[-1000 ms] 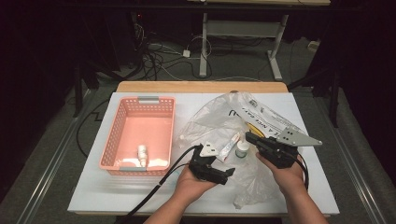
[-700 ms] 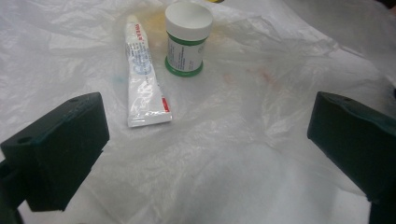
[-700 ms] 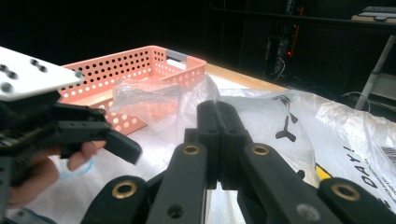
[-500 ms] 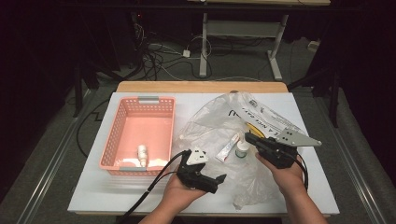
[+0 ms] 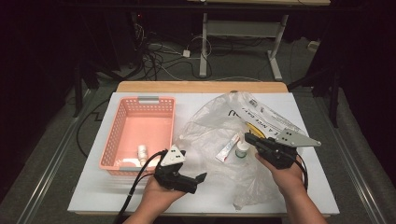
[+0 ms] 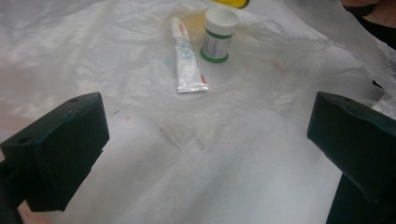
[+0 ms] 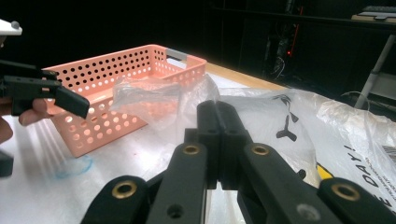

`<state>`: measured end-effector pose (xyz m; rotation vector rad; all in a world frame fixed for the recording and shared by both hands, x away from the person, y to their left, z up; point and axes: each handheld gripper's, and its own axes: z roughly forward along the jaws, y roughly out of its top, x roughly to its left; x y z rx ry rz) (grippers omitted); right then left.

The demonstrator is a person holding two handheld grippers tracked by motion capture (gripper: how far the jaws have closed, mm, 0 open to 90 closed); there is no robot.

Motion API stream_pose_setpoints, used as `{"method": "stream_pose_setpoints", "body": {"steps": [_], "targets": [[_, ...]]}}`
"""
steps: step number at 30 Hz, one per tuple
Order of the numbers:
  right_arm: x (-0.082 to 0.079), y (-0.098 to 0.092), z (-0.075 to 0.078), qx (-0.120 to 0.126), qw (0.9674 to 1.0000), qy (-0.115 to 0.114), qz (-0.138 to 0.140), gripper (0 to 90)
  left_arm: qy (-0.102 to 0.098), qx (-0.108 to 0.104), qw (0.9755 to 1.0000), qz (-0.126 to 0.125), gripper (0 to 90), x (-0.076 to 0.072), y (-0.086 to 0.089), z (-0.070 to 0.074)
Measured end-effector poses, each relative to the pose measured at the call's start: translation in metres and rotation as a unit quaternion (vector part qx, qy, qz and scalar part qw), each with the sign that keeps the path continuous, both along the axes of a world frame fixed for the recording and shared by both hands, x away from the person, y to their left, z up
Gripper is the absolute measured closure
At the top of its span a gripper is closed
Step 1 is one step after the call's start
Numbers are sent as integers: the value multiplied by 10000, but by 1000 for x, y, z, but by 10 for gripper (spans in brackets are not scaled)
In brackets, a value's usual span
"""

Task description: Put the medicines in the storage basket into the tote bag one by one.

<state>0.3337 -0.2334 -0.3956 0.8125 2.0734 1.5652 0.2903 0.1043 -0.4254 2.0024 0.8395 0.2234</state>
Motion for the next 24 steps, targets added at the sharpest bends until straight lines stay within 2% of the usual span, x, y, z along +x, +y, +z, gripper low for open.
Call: {"method": "stream_pose_setpoints", "body": {"steps": [6,10,12,16,19,24], "targets": [[0,-1,0,1,10000,-3,5,900,-2,4,9998,208,0,4,23,0],[0,-2,0,6,10000,2,1,900,-9,55,9989,471,0,9,40,0],[0,-2,0,9,10000,8,-3,900,15,16,9984,564,0,11,50,0],[0,-2,0,17,10000,21,-10,900,21,0,9966,830,0,14,68,0],[0,-2,0,9,10000,8,-5,900,2,73,9948,1019,0,16,80,-1],[0,-2,0,21,10000,21,-19,900,20,40,9919,1266,0,20,97,-1]]}}
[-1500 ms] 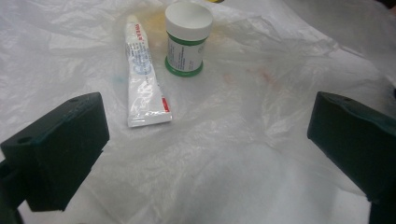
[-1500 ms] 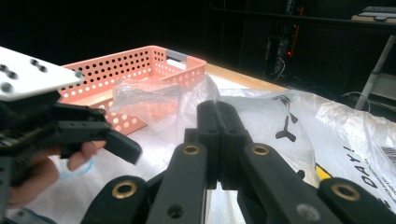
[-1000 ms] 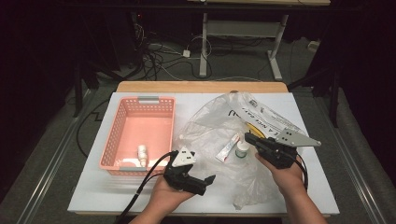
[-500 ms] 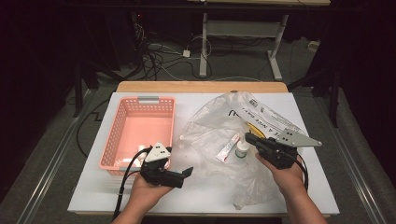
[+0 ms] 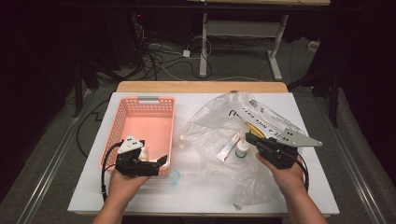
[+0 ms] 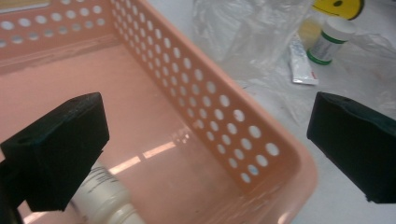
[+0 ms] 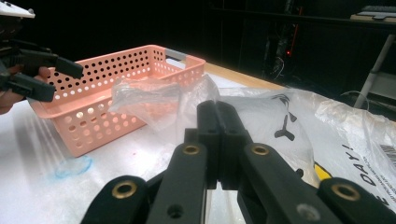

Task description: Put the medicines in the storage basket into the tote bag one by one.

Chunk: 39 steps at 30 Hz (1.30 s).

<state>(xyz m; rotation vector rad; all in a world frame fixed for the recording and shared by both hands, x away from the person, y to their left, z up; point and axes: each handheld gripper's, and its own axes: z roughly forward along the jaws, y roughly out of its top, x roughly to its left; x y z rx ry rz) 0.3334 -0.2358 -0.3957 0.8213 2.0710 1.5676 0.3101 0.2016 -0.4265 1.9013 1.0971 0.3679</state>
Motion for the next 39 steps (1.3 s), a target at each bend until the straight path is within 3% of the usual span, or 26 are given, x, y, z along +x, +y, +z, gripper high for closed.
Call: {"method": "stream_pose_setpoints", "body": {"steps": [5,13,20,28,32,35,39], "targets": [[0,-1,0,5,10000,2,-4,900,33,124,9998,140,0,0,9,-2],[0,-2,1,5,10000,-24,-2,900,130,83,9990,417,0,-1,26,-2],[0,-2,1,10,10000,-28,-15,900,174,211,9983,522,0,2,29,5],[0,-2,2,32,10000,-29,-13,900,499,663,9951,540,0,25,28,19],[0,-4,2,48,10000,-24,-29,900,646,740,9936,553,0,37,29,22],[0,-4,2,43,10000,-29,-19,900,905,717,9917,559,0,49,31,18],[0,-3,1,52,10000,-23,-13,900,1311,730,9870,575,29,63,33,13]]}}
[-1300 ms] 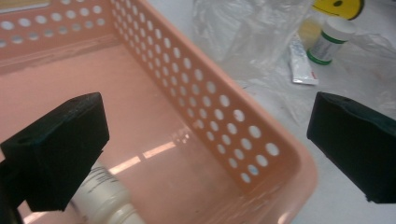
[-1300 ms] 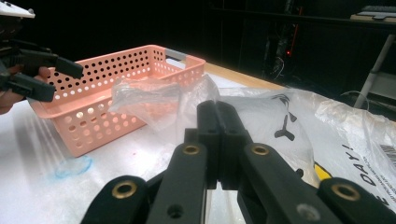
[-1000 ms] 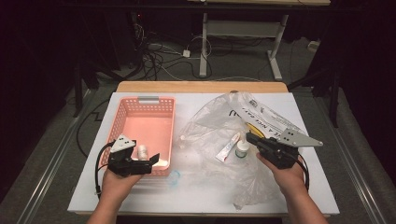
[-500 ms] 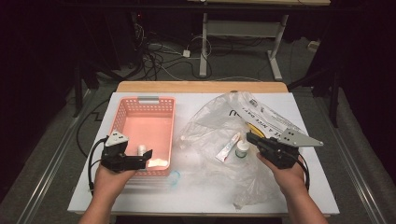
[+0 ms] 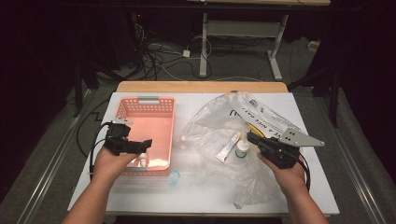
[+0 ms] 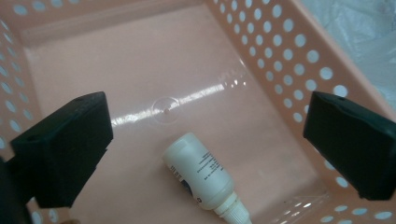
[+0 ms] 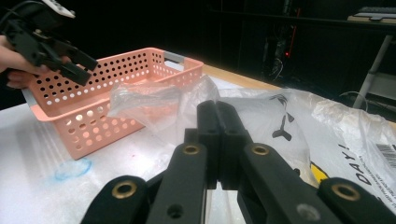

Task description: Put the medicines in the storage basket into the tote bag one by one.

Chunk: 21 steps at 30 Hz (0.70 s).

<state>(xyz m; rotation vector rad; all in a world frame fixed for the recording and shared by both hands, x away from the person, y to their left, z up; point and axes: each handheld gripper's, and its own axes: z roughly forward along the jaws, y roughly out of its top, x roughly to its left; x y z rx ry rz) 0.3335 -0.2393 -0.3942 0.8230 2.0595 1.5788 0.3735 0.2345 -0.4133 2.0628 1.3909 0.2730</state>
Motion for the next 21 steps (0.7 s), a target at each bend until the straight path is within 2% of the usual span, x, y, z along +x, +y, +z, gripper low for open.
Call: {"method": "stream_pose_setpoints", "body": {"steps": [2,3,4,6,9,11,13,17,21], "targets": [[0,0,0,1,10000,-2,1,900,152,89,9998,26,59,6,-1,-1],[0,0,0,4,10000,-2,1,900,258,204,9995,20,76,9,-1,-2],[0,0,0,4,10000,0,1,900,426,283,9987,-12,90,12,-2,-4],[0,0,0,6,10000,17,-2,900,709,427,9966,-7,123,18,-3,-7],[0,-1,0,9,10000,5,-2,900,1113,498,9925,56,153,26,-4,-12],[0,-1,0,28,10000,16,-10,900,1422,439,9888,84,172,32,-2,-15],[0,-1,0,44,10000,30,-20,900,1722,418,9840,162,186,36,-1,-19],[-1,-2,1,51,10000,32,-23,900,2092,456,9766,179,288,42,-2,-25],[0,-3,2,38,10000,-11,-12,900,2413,523,9690,83,351,45,-5,-31]]}}
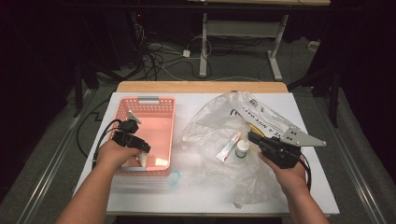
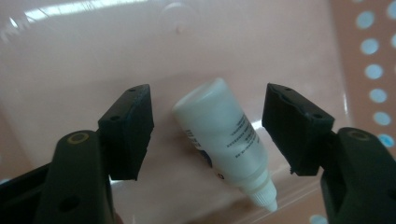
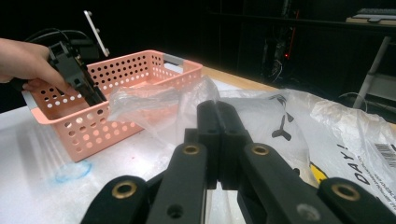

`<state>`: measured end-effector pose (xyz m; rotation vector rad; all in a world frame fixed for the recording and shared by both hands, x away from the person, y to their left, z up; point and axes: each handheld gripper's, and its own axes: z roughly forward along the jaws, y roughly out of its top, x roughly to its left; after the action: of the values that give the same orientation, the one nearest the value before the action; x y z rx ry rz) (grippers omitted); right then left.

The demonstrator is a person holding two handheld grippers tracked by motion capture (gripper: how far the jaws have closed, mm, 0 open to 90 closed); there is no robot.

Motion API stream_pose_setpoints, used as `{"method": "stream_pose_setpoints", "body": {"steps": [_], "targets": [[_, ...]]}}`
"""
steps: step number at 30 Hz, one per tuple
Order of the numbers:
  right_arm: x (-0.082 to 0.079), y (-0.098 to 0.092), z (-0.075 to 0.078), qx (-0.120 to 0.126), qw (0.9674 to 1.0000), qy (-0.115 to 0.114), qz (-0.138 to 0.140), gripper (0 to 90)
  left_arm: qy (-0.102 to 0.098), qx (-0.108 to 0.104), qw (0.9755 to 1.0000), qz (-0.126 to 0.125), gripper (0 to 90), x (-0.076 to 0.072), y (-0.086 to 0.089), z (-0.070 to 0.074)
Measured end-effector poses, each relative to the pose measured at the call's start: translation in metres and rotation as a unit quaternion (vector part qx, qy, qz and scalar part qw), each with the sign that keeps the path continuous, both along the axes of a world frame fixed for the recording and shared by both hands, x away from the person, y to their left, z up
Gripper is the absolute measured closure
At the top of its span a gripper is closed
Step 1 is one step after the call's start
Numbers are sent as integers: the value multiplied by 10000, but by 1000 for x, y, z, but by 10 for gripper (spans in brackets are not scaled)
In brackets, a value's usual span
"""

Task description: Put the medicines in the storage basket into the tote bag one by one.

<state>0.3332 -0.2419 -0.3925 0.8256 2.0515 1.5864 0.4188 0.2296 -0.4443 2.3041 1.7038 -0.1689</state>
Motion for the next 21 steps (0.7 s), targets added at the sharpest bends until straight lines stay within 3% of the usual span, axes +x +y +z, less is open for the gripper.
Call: {"method": "stream_pose_setpoints", "body": {"steps": [8,12,17,21], "targets": [[0,0,0,4,10000,3,-16,900,138,53,9997,-179,513,1,-5,-3],[0,1,0,-17,10000,-14,-5,900,132,84,9994,-309,550,2,-12,-3],[0,1,0,-10,10000,-8,-10,900,77,159,9985,-524,570,2,-25,-2],[-1,0,1,-10,10000,2,-15,900,-80,228,9975,-657,578,1,-32,1]]}}
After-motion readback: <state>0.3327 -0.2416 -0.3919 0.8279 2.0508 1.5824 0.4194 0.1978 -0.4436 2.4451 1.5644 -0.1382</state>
